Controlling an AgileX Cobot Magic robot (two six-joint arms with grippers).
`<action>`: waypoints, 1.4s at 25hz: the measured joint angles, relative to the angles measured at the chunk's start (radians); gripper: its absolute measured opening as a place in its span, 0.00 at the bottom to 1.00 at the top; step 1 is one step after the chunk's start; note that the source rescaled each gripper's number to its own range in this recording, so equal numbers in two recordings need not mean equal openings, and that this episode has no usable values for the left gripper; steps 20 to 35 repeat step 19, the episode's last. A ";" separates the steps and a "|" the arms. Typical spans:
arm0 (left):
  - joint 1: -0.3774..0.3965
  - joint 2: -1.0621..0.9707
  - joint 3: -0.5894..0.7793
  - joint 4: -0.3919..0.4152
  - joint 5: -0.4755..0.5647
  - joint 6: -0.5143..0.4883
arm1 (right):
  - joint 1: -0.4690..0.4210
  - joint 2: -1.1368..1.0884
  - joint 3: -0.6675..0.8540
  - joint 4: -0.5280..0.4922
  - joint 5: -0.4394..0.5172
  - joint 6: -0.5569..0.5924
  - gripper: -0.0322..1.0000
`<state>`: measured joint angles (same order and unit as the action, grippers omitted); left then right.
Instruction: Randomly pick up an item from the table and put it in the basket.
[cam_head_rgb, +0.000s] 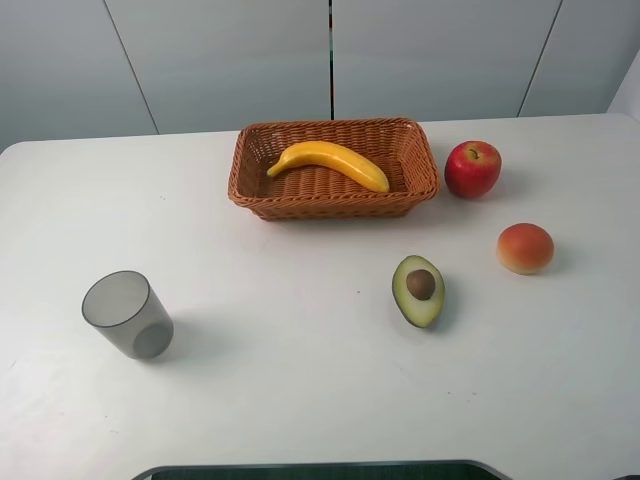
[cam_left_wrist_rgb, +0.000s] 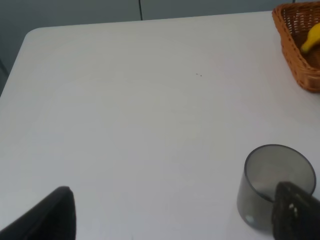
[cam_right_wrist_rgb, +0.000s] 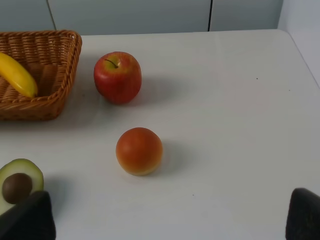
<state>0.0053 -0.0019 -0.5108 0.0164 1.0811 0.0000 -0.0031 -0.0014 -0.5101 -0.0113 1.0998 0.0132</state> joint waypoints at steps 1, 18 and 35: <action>0.000 0.000 0.000 0.000 0.000 0.000 | 0.000 0.000 0.000 0.000 0.000 0.000 1.00; 0.000 0.000 0.000 0.000 0.000 0.000 | 0.000 0.000 0.000 0.000 0.000 0.000 1.00; 0.000 0.000 0.000 0.000 0.000 0.000 | 0.000 0.000 0.000 0.000 0.000 0.000 1.00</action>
